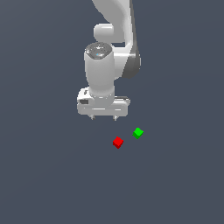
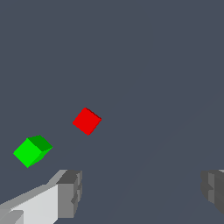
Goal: Stack the red cube on top of the green cube.
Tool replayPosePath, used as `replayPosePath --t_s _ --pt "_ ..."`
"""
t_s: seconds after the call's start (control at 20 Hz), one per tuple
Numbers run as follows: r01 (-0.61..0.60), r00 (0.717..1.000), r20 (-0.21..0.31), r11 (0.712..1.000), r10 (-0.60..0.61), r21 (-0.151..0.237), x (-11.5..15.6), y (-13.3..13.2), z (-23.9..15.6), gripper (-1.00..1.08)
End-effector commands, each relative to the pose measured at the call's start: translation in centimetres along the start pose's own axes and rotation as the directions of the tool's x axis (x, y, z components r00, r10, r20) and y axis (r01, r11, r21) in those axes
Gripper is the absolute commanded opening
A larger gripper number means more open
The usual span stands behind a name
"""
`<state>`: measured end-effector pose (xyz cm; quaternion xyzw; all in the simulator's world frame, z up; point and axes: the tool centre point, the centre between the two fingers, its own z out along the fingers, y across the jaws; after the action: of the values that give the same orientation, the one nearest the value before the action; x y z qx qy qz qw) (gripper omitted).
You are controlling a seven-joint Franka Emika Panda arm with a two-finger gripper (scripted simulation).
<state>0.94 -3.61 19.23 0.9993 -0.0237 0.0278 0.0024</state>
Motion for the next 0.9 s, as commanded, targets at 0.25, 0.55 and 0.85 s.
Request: replayPosePath --t_s 0.25,0.55,0.85 --pt "-0.014 1.000 0.001 1.000 0.014 0.000 0.0 -0.2 0.3 1.00" --pt "-0.068 0.998 0.006 0.998 0.068 -0.002 0.1 -0.8 1.3 1.00" --pt "-0.164 0.986 0.013 0.986 0.164 -0.006 0.3 -2.0 3.2 1.00"
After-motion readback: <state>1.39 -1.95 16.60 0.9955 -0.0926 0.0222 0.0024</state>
